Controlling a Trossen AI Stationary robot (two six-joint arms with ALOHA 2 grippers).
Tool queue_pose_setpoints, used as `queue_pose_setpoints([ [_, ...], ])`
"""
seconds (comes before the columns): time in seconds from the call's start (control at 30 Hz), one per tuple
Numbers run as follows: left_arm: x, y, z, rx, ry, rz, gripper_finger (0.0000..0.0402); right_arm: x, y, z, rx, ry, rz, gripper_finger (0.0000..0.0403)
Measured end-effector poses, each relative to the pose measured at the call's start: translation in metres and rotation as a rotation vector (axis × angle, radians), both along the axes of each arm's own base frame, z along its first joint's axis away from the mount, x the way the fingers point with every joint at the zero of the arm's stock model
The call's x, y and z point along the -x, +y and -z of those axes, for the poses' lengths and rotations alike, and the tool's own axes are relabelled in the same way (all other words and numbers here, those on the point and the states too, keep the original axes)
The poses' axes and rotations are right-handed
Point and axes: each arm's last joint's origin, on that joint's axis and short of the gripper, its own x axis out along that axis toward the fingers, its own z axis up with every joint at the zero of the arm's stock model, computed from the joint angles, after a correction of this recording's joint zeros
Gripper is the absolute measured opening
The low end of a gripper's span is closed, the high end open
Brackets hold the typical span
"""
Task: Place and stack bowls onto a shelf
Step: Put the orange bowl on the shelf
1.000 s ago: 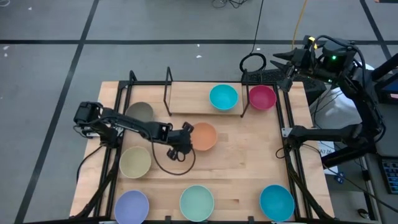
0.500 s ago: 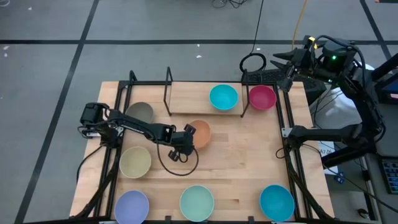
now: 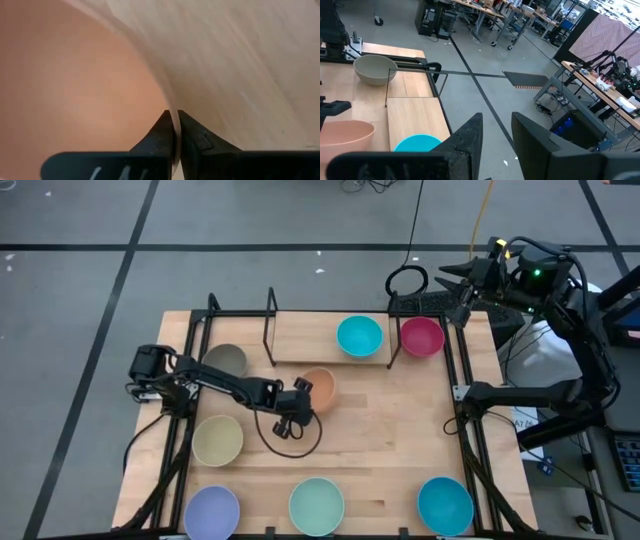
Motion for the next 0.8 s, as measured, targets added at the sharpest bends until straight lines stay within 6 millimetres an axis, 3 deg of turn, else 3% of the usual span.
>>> queue_pose_setpoints([
  [0.13, -0.005, 0.001, -0.014, 0.038, 0.033, -0.061, 0.001, 0.0, 0.0, 0.0, 0.0, 0.0, 0.0, 0.0098],
  [0.47, -0.021, 0.02, -0.083, 0.089, 0.084, -0.305, 0.001, 0.0, 0.0, 0.0, -0.002, -0.001, 0.0, 0.0098],
  [0.7, -0.023, 0.051, -0.134, 0.105, 0.024, -0.562, 0.0009, 0.0, 0.0, 0.0, -0.002, -0.001, 0.0, 0.0098],
  [0.8, -0.02, 0.068, -0.142, 0.117, 0.022, -0.627, 0.0009, 0.0, 0.0, 0.0, -0.002, -0.001, 0.001, 0.0098],
])
